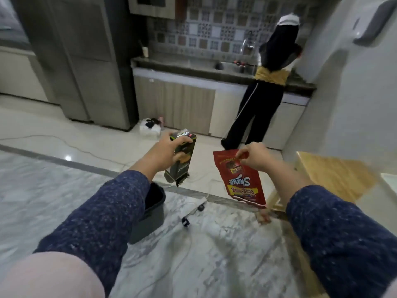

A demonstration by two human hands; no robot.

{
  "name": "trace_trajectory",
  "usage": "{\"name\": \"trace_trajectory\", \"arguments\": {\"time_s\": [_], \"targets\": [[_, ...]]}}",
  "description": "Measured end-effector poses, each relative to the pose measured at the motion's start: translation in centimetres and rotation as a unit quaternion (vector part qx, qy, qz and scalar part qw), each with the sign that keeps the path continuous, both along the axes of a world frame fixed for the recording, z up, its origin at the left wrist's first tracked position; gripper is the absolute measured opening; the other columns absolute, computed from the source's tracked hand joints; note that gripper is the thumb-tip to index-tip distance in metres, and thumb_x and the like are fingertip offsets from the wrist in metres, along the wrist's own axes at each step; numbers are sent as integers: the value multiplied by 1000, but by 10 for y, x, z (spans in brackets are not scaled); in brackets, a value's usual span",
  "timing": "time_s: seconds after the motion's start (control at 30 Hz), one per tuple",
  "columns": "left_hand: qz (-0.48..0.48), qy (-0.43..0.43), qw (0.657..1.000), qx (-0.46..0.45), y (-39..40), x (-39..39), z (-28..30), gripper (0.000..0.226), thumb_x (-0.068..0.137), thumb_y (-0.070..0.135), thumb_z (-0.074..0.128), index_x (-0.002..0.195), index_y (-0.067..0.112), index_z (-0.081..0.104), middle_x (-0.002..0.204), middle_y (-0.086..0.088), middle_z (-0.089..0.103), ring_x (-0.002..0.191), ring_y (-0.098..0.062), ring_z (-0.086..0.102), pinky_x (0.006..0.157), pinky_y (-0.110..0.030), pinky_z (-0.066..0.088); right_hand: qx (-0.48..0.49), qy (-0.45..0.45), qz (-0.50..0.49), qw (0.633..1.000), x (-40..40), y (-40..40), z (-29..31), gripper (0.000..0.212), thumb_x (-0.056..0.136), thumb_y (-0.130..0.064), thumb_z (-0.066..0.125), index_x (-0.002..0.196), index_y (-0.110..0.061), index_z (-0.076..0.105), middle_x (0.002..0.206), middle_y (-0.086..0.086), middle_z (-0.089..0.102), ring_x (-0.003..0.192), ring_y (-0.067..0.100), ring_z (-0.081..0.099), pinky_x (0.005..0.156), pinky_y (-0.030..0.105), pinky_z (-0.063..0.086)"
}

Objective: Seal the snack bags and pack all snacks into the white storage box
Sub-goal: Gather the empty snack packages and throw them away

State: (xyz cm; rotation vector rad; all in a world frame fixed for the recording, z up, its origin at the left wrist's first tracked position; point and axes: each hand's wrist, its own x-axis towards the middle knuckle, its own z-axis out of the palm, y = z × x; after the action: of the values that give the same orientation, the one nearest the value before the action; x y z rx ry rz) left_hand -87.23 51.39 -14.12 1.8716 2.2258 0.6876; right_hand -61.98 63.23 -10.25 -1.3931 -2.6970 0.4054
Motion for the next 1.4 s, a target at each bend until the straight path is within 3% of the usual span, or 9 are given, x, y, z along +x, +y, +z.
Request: {"name": "trace_trajectory", "arguments": {"time_s": [0.2,0.47,0.57,0.83,1.1,1.2,1.27,1.33,1.4], "targets": [[151,-33,988,-26,-13,-92,-42,44,89,18,61,128,34,49,136,-13,29,96,-34,60,98,-37,46,-23,-43,132,990,-133,52,-47,27,84,-5,58,103,-16,73,113,6,69,101,24,63,85,29,49],[220,-59,972,-54,2,-206,-132,41,94,18,54,132,29,44,135,-17,28,94,-34,56,90,-33,47,-60,-55,212,974,-304,84,-140,29,81,-3,56,102,-14,72,113,7,70,105,26,62,91,32,50],[245,-81,963,-71,11,-232,-183,42,94,14,53,133,27,46,135,-18,27,84,-26,48,88,-31,45,-87,-61,222,969,-356,92,-193,29,81,-2,56,101,-16,72,113,7,69,105,27,62,91,35,51],[319,-187,919,-137,37,-282,-356,38,94,10,54,127,29,49,146,-12,16,97,-22,46,83,-21,38,-101,-147,314,933,-455,121,-361,26,87,-6,53,103,-16,70,110,6,67,102,28,61,85,33,51],[330,-193,910,-159,55,-298,-495,43,91,5,55,125,31,50,148,-16,18,105,-33,53,78,-25,43,-129,-162,385,900,-501,123,-502,34,84,0,50,106,-18,68,119,6,60,109,28,57,90,34,48],[319,-220,897,-212,55,-299,-521,47,94,11,52,132,38,44,157,-11,-4,124,-38,46,94,-35,46,-192,-199,390,878,-503,121,-526,43,86,-3,54,123,-23,62,143,7,44,128,27,47,102,36,43],[323,-228,880,-263,55,-299,-522,49,95,18,52,137,39,40,158,-10,-14,144,-39,16,108,-44,37,-218,-238,391,862,-500,121,-522,54,89,-10,57,139,-27,45,154,7,25,137,28,37,107,38,39],[315,-212,873,-307,56,-300,-509,52,95,26,52,143,34,32,158,-15,0,146,-37,7,112,-46,31,-225,-267,389,852,-496,124,-505,66,89,-17,59,148,-26,30,156,7,18,137,29,35,107,38,40],[291,-196,874,-336,62,-303,-479,59,95,31,51,148,23,25,152,-15,24,141,-32,22,109,-43,35,-229,-292,379,848,-493,131,-477,70,90,-25,60,150,-20,24,157,7,16,139,29,32,109,38,38]]}}
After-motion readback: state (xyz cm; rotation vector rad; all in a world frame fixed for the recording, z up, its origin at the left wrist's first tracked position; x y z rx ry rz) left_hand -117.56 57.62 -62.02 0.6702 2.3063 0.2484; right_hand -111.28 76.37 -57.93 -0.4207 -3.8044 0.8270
